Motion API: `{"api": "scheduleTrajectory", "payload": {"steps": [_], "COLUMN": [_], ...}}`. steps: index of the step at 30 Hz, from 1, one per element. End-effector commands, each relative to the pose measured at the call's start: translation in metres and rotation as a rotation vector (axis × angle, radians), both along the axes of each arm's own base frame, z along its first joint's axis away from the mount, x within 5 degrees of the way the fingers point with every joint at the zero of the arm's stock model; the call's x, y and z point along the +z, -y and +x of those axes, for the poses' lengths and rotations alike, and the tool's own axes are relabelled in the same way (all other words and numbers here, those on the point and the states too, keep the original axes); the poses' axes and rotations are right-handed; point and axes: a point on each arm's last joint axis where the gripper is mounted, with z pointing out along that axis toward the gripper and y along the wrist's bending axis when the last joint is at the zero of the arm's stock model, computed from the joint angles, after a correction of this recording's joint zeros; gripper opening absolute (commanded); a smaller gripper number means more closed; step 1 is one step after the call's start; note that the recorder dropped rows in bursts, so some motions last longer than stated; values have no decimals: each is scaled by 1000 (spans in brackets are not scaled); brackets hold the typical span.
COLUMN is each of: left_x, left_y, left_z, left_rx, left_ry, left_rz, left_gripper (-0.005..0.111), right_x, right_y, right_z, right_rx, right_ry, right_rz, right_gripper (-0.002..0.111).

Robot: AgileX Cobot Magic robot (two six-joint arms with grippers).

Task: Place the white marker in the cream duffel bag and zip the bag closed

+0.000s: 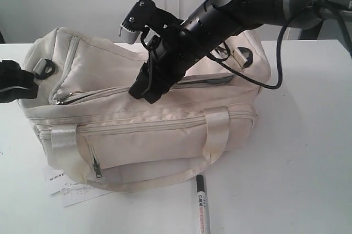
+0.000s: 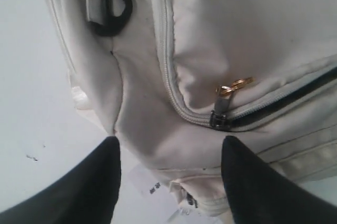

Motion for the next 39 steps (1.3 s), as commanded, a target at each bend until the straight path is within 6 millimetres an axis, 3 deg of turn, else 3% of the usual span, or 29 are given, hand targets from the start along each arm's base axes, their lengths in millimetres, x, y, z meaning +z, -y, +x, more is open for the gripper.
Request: {"api": "scheduleTrajectory", "payload": {"steps": [1,5,8,12,21,30,39], "left_x": [-4,-8,-20,-32,-54,-50,-63], "left_y": [3,0,-13,-30,-16,-5,-4], "left_z": [-6,-20,-23,-27,-32,-21,-10], "left_rx": [49,119,312,581,742,641,625], "left_ry": [31,48,28,-41,-184,-149,-185], "left_rz": [-108,-159,-229,-421,-789,-949,-922], "left_gripper": [61,61,61,61,61,61,61], "right_x": [18,55,72,67,61,57,56], "right_y": [2,6,10,12,3,-17,-37], "right_z": [-3,-9,-2,6,18,5,3], "right_rx": [-63,-139,-264,-292,-237,76,173], "right_ry": [1,55,13,-121,-196,20,176], "right_rz": [46,117,191,190,105,-59,-78], "right_gripper": [48,52,53,53,53,53,51]}}
